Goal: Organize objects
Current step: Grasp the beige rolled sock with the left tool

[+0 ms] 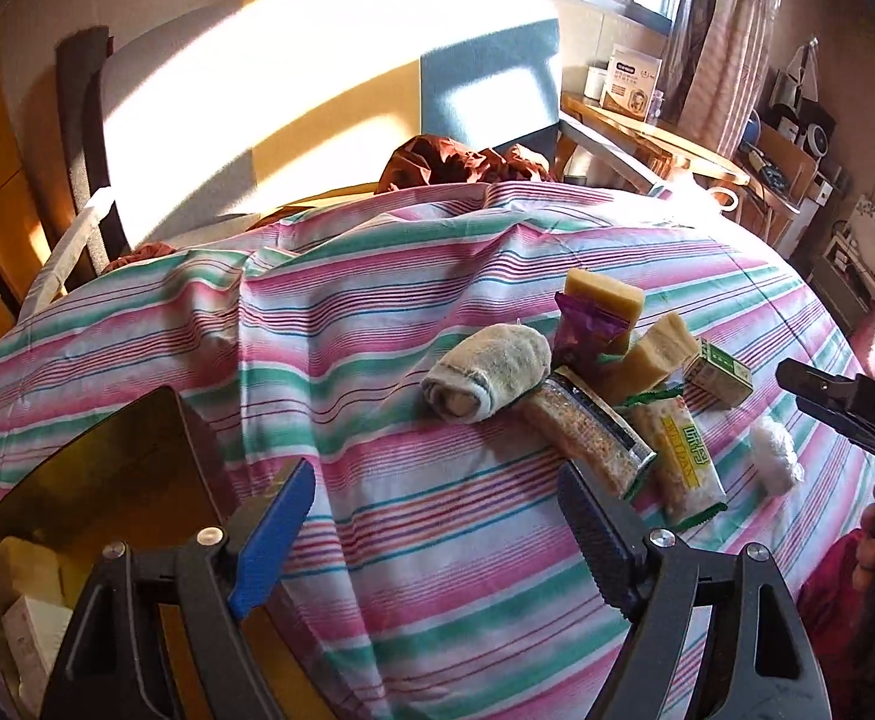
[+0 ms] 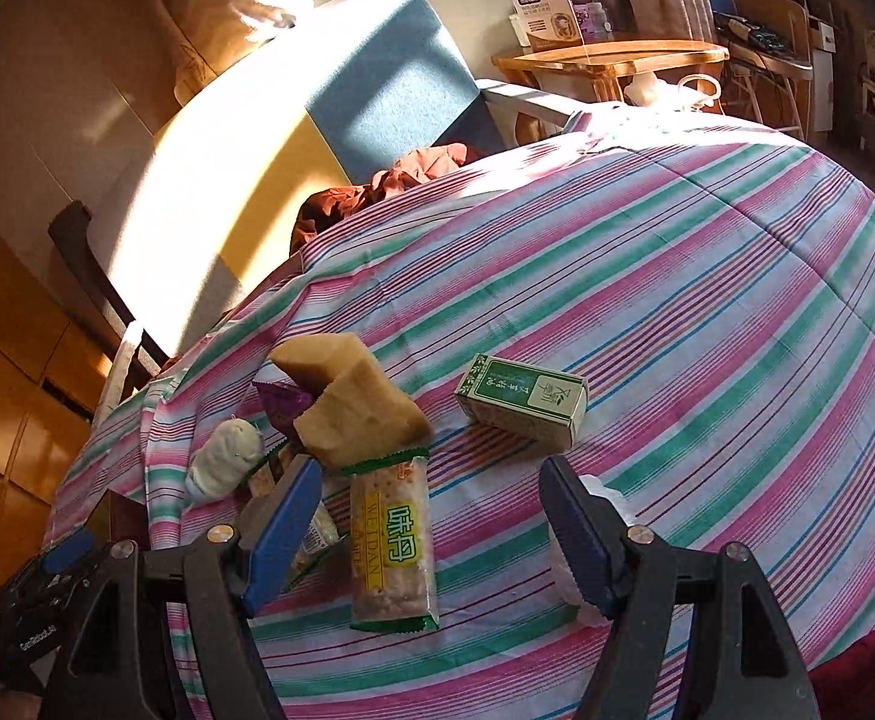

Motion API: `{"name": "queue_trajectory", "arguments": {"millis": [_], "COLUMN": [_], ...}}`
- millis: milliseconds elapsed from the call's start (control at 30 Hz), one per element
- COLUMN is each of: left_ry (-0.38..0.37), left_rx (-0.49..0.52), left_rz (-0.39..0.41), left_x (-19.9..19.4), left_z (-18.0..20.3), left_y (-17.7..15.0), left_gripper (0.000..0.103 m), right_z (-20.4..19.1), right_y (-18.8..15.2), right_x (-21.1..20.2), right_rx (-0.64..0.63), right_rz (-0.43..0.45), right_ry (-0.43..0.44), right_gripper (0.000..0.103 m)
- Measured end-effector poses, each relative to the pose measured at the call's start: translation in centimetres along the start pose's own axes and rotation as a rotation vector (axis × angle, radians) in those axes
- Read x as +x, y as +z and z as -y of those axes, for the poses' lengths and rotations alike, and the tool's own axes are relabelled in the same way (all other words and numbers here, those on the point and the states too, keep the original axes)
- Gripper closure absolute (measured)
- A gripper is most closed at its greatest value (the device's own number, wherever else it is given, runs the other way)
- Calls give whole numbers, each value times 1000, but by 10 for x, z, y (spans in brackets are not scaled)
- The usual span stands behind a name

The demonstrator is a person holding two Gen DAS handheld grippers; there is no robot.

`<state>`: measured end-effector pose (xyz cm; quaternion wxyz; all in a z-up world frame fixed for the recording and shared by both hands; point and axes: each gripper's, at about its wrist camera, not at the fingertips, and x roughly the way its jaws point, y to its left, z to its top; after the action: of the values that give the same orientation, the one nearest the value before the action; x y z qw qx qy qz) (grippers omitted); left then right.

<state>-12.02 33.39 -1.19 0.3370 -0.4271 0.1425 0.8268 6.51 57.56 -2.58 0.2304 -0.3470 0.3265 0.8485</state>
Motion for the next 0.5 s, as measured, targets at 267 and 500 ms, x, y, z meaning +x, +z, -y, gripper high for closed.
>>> {"name": "queue_trajectory", "arguments": {"millis": [267, 500], "left_ry": [47, 15], "left_rx": [192, 192], "left_rz": [-14, -61], "left_x": [62, 110], "left_z": [26, 28], "left_y": [40, 54], "left_gripper": [13, 9], "right_z": [1, 0], "right_y": [0, 0], "right_x": [1, 4], "right_rx": [24, 31], "right_rz": [-23, -39], "right_ry": [60, 100], "right_gripper": [27, 27]}}
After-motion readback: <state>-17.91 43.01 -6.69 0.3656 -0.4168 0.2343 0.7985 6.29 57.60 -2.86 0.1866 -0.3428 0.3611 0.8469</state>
